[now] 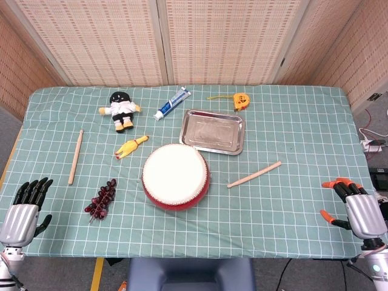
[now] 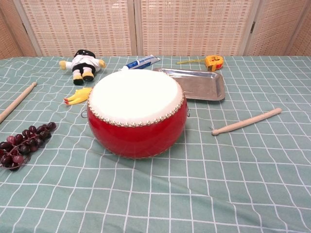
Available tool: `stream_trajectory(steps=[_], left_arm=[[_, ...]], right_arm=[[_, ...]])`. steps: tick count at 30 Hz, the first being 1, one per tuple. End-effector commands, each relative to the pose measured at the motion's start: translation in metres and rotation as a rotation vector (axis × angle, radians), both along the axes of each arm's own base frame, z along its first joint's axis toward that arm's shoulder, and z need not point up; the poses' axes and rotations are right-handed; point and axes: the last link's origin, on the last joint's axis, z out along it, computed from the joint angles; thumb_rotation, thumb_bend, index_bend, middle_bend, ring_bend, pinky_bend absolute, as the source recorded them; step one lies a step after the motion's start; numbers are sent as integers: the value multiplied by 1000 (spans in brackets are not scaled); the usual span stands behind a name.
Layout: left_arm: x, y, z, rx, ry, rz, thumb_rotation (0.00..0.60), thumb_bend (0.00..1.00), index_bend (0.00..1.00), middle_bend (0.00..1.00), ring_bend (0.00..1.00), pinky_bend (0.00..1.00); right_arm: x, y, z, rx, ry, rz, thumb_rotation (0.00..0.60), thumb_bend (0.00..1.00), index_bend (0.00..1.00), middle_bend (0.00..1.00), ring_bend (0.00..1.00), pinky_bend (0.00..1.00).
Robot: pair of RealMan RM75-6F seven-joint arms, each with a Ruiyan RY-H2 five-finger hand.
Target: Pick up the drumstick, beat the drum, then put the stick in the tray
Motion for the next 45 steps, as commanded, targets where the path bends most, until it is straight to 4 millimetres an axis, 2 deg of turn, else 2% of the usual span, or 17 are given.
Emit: stream_trajectory(steps=[1,8,12,15,21,25,27,28,29,31,36,45], left_arm=[[0,0,1,0,2,-1,600,271,74,45,54,34],[-1,-2,0,-2,1,3,600,271,74,45,53,34],[0,-2,1,3,0,0,600,271,74,45,53,34],[0,-2,1,2,-4,-5,600,271,74,45,54,34],[-2,-7,5,11,-5,-1,600,271,74,45,53,34],[-3,-9,6,15,-5,4,600,272,74,45,53,34],[-5,-11,8,18,-3,10,600,271,74,45,53,34],[-7,-12,9,21,-3,18,600,271,74,45,53,34],[-8,-13,9,21,-4,20,600,271,75,45,54,35],[-9,-14,10,21,-5,24,600,271,75,45,54,35],[-12,-15,10,22,-6,33,600,271,75,45,54,34],[-16,-16,10,22,-8,41,600,271,75,45,53,34]], right_arm=[[2,-3,-2,9,0,8,600,193,324,308,192,280],[7,-9,-5,33,-6,24,600,192,325,308,192,280],[19,-25,-12,58,19,67,600,192,331,305,179,278],[31,-50,-26,128,74,98,600,193,355,287,151,259],[60,-101,-69,243,174,154,600,193,417,251,107,221],[65,-113,-82,267,199,166,600,218,437,246,94,209],[73,-128,-102,304,236,186,600,239,447,245,90,195],[78,-140,-124,346,257,187,600,248,449,245,90,190],[79,-146,-132,355,270,186,600,254,450,245,90,187],[81,-154,-147,372,301,191,600,274,457,245,90,187],[84,-166,-170,390,349,202,600,309,465,245,90,187],[87,-177,-185,395,382,210,600,343,467,245,90,186]])
